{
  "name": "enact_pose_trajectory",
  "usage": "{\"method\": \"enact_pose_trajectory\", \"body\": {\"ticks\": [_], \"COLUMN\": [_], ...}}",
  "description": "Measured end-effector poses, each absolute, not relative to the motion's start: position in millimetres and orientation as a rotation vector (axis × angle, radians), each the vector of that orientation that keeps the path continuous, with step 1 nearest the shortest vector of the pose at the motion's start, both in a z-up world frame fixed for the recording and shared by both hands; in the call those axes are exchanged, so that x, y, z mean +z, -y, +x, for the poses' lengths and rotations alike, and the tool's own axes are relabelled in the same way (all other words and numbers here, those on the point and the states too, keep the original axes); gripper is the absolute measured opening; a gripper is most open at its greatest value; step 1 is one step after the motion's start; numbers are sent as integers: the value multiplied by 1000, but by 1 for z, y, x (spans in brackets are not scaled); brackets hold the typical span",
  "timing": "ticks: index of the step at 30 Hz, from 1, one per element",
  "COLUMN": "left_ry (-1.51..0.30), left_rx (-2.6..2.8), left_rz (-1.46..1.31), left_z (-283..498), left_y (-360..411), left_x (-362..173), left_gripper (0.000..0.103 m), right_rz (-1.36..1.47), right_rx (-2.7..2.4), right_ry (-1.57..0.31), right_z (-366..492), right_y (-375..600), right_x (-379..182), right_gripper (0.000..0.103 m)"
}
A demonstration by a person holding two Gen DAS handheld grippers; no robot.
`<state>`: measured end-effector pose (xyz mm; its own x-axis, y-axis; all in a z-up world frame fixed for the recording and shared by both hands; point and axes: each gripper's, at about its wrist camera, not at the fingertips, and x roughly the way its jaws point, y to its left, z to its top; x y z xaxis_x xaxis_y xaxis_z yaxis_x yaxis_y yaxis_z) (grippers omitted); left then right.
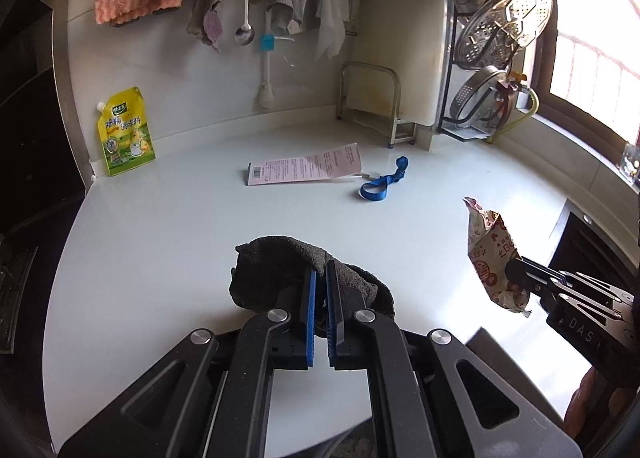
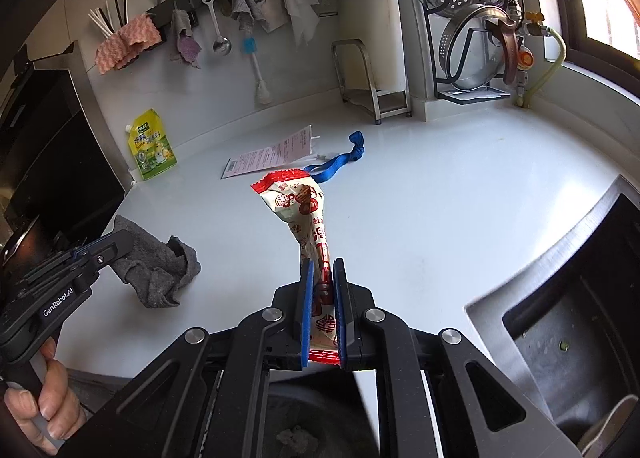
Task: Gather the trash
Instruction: 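Carry the wrapper and grey cloth over the basket with both tools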
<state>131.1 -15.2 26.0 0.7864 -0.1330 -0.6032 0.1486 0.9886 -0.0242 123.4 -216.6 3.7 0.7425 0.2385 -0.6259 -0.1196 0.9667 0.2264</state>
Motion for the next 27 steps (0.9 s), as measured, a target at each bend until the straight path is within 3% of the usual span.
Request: {"method": "enact_pose_trajectory", "body": {"ticks": [27], "left_ry": [-703], "left_rx": [-245], "left_rz": [81], "left_z": [-38], "left_y": [20], "left_x": [-27], "left_gripper": [5], "right_rz": [196], "right_rx": [113], "right_ry": [-753], "right_z": [-83], "right_y": [184], "right_x": [-42], "right_gripper": [10]}}
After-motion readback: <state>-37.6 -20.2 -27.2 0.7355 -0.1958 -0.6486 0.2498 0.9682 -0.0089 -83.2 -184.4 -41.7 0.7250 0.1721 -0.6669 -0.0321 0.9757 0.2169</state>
